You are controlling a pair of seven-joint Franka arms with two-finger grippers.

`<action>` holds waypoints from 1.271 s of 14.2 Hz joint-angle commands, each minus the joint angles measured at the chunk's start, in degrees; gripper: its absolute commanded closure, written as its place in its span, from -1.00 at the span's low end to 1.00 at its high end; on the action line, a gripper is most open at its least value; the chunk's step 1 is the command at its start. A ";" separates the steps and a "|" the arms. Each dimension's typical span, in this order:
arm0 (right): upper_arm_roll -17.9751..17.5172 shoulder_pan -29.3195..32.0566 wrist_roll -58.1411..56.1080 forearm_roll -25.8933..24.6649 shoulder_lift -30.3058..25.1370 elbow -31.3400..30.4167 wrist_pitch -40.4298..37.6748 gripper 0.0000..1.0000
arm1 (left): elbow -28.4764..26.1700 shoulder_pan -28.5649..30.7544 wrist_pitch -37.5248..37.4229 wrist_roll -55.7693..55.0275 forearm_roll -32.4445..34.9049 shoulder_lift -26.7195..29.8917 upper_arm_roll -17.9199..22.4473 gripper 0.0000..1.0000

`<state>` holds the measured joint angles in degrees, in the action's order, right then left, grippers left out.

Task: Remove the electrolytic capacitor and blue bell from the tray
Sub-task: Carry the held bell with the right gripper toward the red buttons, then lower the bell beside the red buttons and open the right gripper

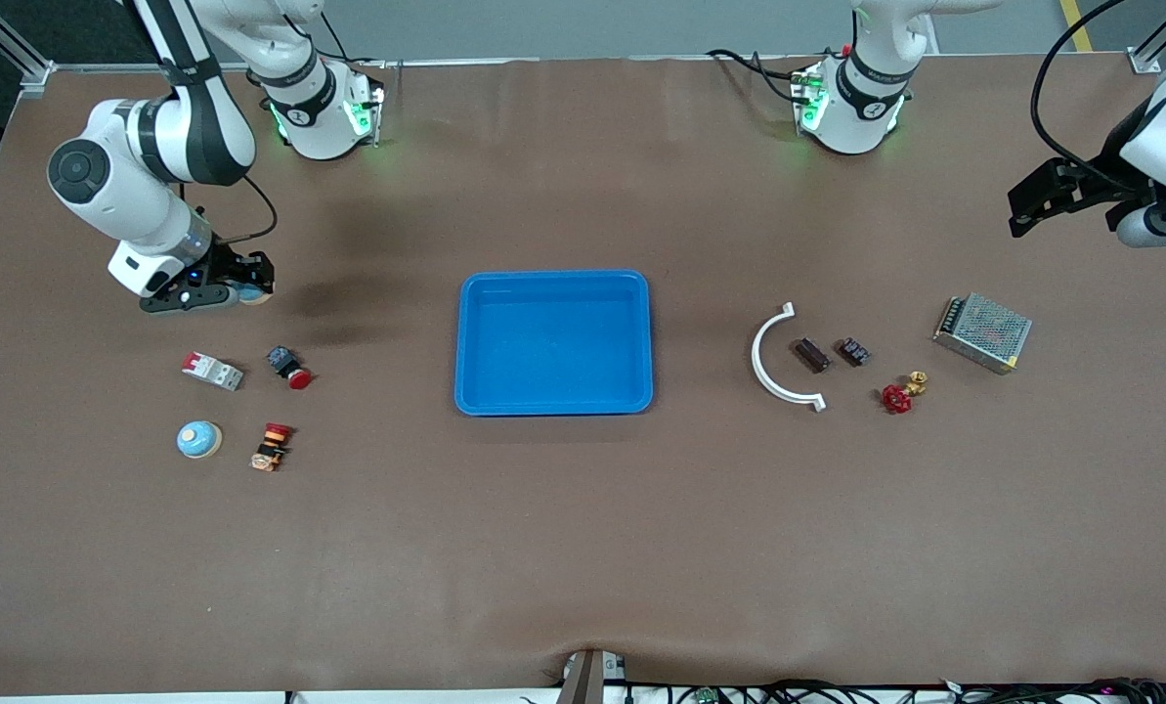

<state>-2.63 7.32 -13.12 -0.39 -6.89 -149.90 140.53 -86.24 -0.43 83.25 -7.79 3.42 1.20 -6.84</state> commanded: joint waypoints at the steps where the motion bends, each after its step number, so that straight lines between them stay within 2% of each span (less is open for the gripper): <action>1: -0.89 4.80 -5.67 -0.75 -0.15 -1.62 3.16 1.00 | -1.04 -0.18 0.77 1.29 -1.04 1.35 0.33 -1.00; 4: -0.89 9.19 -11.65 -0.75 5.64 -1.80 10.79 1.00 | -1.04 -0.36 0.59 1.29 -1.04 1.35 0.25 -1.00; 8: -0.89 10.87 -13.86 -0.75 13.29 -1.80 21.35 1.00 | -0.95 -0.45 0.68 1.38 -1.04 1.35 0.25 -1.00; 18: -0.89 10.52 -13.34 -0.67 17.26 -0.83 23.74 1.00 | -1.04 -0.36 0.42 1.29 -1.48 1.61 -0.28 -1.00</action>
<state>-2.95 16.99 -26.47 -0.39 8.91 -151.55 163.88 -86.23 -0.75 83.32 -7.76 3.13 1.28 -7.29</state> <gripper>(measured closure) 0.366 0.000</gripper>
